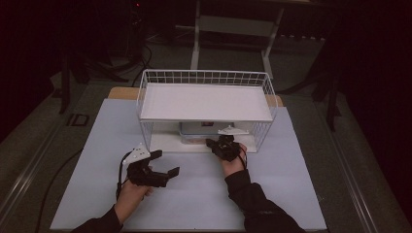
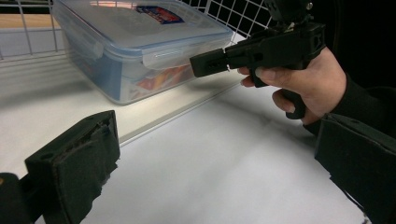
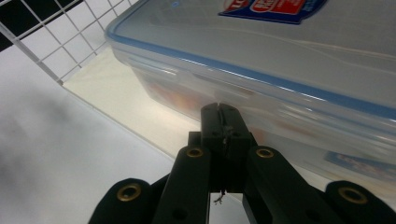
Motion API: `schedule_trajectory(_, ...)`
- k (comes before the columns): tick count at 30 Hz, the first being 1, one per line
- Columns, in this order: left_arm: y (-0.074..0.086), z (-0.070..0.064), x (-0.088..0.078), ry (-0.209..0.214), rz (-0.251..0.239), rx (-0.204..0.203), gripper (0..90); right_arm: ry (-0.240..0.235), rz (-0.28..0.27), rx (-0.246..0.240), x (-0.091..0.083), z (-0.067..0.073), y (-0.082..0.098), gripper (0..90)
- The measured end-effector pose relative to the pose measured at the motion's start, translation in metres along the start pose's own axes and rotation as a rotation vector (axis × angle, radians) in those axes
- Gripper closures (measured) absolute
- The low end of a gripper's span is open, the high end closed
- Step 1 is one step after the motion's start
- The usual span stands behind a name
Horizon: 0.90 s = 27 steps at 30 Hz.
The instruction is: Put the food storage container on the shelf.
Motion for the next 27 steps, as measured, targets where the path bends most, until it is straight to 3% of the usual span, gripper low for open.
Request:
schedule_trajectory(11,-0.002,-0.002,-0.001,0.002,-0.002,0.01,0.0,-0.02,0.008,-0.011,-0.002,0.009,0.005,86.7)
schedule_trajectory(17,-0.003,-0.002,-0.002,0.002,-0.002,0.012,0.0,-0.03,0.002,-0.01,-0.013,0.014,0.009,77.5)
schedule_trajectory(20,-0.003,-0.003,-0.002,0.005,0.001,0.02,0.0,-0.032,-0.001,-0.033,-0.018,0.017,0.011,66.5)
schedule_trajectory(21,-0.003,-0.003,-0.002,0.005,0.001,0.02,0.0,-0.032,-0.001,-0.033,-0.018,0.017,0.011,66.5)
schedule_trajectory(22,-0.003,-0.003,-0.003,0.002,0.004,0.027,0.0,-0.046,-0.011,-0.035,-0.022,0.018,0.011,56.0)
schedule_trajectory(25,-0.003,-0.003,-0.004,0.001,0.004,0.03,0.0,-0.056,-0.018,-0.03,-0.026,0.02,0.012,48.6)
schedule_trajectory(27,-0.003,-0.003,-0.006,0.001,0.006,0.033,0.0,-0.071,-0.027,-0.036,-0.03,0.023,0.014,38.4)
Point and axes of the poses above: each handheld gripper's, and its own axes: x roughly forward along the jaws, y roughly out of its underside, z roughly to its left, the point moved 6 cm from there along x, roughly forward along the jaws, and after that the axes turned 15 degrees about x, right-handed, at the moved point
